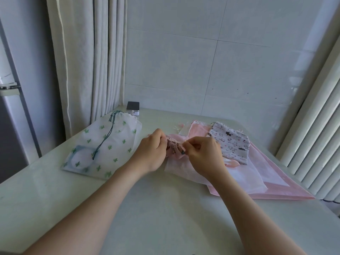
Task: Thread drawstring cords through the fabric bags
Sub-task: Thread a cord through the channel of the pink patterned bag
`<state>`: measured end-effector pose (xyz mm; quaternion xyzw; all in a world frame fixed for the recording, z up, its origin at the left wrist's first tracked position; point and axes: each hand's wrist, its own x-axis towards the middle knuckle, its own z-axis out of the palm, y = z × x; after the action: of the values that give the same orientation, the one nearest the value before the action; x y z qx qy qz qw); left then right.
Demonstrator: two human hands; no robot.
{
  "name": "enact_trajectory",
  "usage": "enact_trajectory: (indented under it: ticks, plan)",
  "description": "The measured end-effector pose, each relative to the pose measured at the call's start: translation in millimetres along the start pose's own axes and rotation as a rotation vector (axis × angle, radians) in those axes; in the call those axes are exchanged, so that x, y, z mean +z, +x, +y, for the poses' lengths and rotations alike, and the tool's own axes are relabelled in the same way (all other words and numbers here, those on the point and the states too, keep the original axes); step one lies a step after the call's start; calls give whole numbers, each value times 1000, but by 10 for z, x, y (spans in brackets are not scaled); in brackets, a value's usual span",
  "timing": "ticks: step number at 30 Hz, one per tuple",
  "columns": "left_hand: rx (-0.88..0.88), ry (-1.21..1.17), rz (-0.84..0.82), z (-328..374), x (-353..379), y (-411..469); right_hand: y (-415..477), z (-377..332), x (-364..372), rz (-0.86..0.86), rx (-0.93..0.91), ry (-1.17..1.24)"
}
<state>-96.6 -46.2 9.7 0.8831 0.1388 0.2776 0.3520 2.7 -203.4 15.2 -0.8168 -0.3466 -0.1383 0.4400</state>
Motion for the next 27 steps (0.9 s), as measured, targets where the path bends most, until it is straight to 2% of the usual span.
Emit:
enact_trajectory:
  ticks: [2,6,14,18,22,27]
  plan:
    - [-42,-39,-12,15,23,-11,-3,0,17,-36,19,44]
    - [-36,-38,70,-25,40,-7,-18,-8,36,-109,103,135]
    - [-14,16,19,-95,42,19,-44,-25,66,-38,144,62]
    - [-9,5,16,-65,61,22,-46,-77,72,2,96,-28]
    - [-60,-119,-12,-1,21,32,-22,-25,62,8,48,-116]
    - [-110,-240,3,-19,26,43,11,44,27,5,9,-99]
